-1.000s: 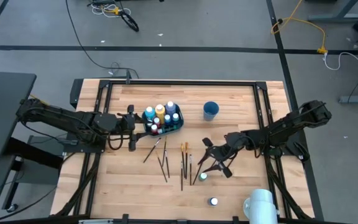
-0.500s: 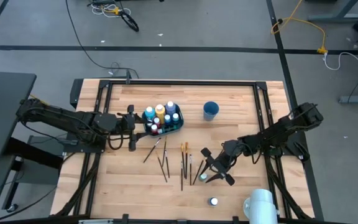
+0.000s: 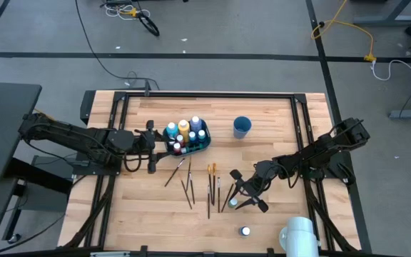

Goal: Pick & Place Paint Supplies
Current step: Put the green paint bottle into the blue bin

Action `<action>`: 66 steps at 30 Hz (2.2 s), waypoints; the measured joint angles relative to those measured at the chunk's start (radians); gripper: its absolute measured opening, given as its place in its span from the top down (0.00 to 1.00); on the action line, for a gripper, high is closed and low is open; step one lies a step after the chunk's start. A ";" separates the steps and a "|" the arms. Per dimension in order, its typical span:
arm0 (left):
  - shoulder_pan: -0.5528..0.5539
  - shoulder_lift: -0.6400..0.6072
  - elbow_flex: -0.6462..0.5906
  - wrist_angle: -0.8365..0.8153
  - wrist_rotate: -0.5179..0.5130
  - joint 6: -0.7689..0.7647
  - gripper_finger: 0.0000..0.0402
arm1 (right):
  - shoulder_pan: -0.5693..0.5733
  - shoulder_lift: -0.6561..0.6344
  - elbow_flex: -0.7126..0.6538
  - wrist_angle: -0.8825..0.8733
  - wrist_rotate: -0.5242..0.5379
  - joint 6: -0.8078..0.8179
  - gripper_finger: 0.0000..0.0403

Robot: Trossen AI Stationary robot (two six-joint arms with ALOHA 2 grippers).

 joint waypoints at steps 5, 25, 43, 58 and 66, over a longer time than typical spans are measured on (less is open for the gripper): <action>0.000 0.000 0.000 0.000 0.000 0.000 0.48 | -0.001 0.003 0.000 0.001 0.001 0.007 0.55; 0.000 0.000 0.000 0.000 0.000 -0.003 0.48 | -0.029 0.097 0.000 0.026 -0.051 0.019 0.64; 0.000 0.000 0.000 0.006 -0.046 -0.002 0.48 | -0.094 0.095 0.132 0.495 0.144 -0.212 0.70; 0.000 0.026 0.002 0.008 -0.042 0.010 0.48 | -0.235 0.380 0.616 -0.056 0.903 0.002 0.70; 0.001 0.071 0.002 0.026 -0.042 0.016 0.48 | -0.295 0.520 0.649 -0.020 0.866 0.160 0.70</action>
